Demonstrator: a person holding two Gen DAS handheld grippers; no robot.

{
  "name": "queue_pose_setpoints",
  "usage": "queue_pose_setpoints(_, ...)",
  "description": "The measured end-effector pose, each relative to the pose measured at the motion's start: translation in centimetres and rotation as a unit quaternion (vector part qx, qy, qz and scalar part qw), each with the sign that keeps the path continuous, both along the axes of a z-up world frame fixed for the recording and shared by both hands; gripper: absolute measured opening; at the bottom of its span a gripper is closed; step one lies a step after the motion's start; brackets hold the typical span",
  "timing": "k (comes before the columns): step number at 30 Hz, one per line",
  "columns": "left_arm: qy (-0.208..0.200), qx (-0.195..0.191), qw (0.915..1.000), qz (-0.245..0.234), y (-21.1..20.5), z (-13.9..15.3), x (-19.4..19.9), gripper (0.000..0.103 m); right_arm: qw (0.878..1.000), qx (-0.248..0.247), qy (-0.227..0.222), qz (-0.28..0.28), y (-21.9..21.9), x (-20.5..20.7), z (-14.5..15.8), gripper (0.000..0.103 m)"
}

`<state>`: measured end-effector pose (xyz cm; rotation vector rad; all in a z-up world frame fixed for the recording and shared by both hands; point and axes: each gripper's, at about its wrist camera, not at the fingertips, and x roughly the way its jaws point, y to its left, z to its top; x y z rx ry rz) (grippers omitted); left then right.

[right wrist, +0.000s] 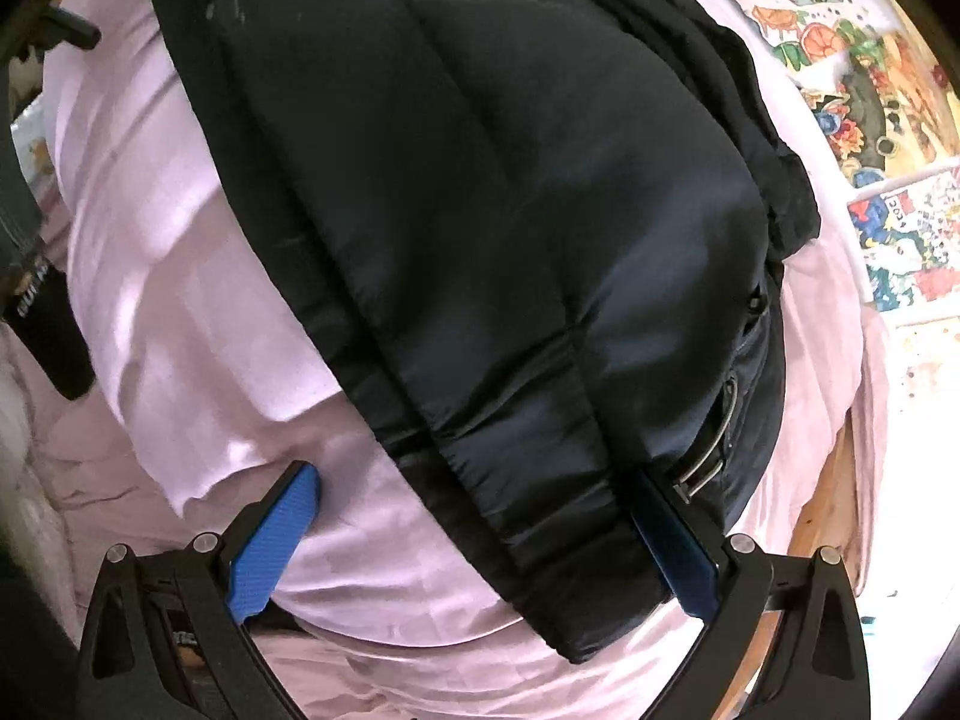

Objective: Fold large clothes
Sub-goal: 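Grasp the jacket hem with the right gripper while the left gripper grasps the hem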

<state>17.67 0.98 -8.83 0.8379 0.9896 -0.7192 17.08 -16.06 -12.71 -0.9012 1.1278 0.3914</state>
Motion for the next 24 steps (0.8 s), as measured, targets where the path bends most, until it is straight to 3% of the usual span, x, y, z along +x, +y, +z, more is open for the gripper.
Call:
queue_pose_setpoints(5,-0.036,0.051,0.998,-0.009,-0.1,-1.8,-0.7,0.101,1.0,-0.015,-0.005,-0.002,0.2,-0.2,-0.6,0.103)
queue_pose_setpoints(11,-0.097,0.136,0.9858,-0.012,0.4,-4.4,-0.5,0.101,1.0,-0.026,-0.008,-0.002,0.6,-0.2,-1.1,0.103)
queue_pose_setpoints(21,-0.121,0.157,0.9796,-0.034,1.2,-5.3,-0.3,0.101,1.0,-0.025,-0.008,-0.003,0.6,-0.3,-1.1,0.103)
queue_pose_setpoints(24,-0.128,0.171,0.9762,-0.038,1.1,-5.6,-0.6,0.095,1.0,-0.025,-0.008,-0.003,0.7,-0.2,-1.1,0.103)
